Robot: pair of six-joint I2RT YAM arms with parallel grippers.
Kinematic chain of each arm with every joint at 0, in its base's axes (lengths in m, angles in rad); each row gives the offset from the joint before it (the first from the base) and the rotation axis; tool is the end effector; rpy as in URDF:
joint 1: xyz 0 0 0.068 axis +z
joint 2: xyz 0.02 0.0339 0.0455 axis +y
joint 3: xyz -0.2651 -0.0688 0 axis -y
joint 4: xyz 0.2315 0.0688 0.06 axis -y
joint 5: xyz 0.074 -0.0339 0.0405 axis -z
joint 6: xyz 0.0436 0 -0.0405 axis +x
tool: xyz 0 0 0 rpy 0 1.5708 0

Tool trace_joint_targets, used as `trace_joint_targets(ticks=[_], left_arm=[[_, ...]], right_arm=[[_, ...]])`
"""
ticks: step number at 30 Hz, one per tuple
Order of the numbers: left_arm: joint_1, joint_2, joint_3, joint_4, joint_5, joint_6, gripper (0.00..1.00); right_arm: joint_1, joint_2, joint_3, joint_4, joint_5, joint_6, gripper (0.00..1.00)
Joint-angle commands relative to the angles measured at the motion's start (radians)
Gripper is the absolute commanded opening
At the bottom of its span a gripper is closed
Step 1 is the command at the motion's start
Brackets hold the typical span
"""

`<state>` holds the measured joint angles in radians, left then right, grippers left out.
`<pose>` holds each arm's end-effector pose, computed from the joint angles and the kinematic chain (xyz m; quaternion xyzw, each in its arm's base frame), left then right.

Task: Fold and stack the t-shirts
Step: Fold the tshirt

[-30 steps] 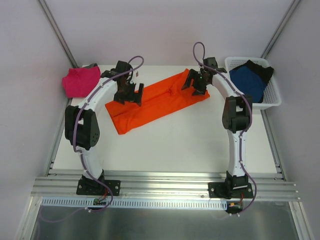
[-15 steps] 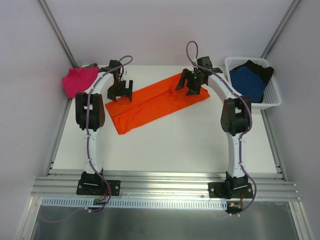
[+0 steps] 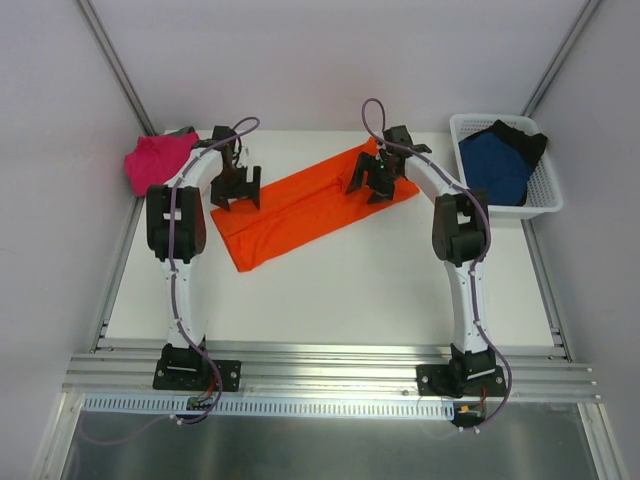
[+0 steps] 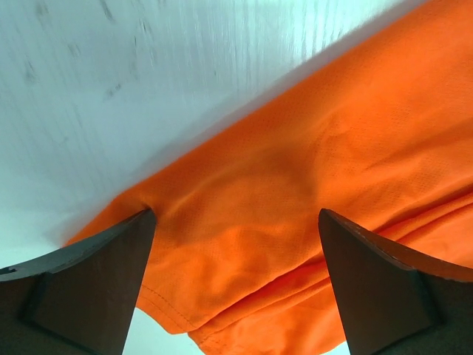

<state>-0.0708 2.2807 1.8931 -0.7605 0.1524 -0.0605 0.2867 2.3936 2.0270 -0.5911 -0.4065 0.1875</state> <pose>0.4762 -0.0404 0.1758 0.0210 0.9748 -0.0880 0.2038 0.4916 0.1629 0.1736 -0.1071 0.9296 0.2565 0.2421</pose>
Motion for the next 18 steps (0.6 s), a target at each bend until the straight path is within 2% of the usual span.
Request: trace_joint_targets(ticks=[1,9,14,18], left_arm=[[0.000,-0.046,-0.066,-0.039,0.033,0.002,0.94],[-0.001,-0.111,-0.201,-0.048,0.065,-0.004,0.91],[-0.026,-0.203,-0.373,-0.054,0.131,-0.007,0.88],[-0.093,-0.289,-0.509,-0.059,0.177,-0.016,0.87]], right_arm=[[0.012,0.027,0.062,0.007,0.009,0.004,0.81],[0.003,0.076,0.124,0.011,-0.008,0.021,0.81],[-0.017,0.093,0.154,0.016,-0.014,0.021,0.81],[-0.029,0.105,0.183,0.020,-0.015,0.023,0.81]])
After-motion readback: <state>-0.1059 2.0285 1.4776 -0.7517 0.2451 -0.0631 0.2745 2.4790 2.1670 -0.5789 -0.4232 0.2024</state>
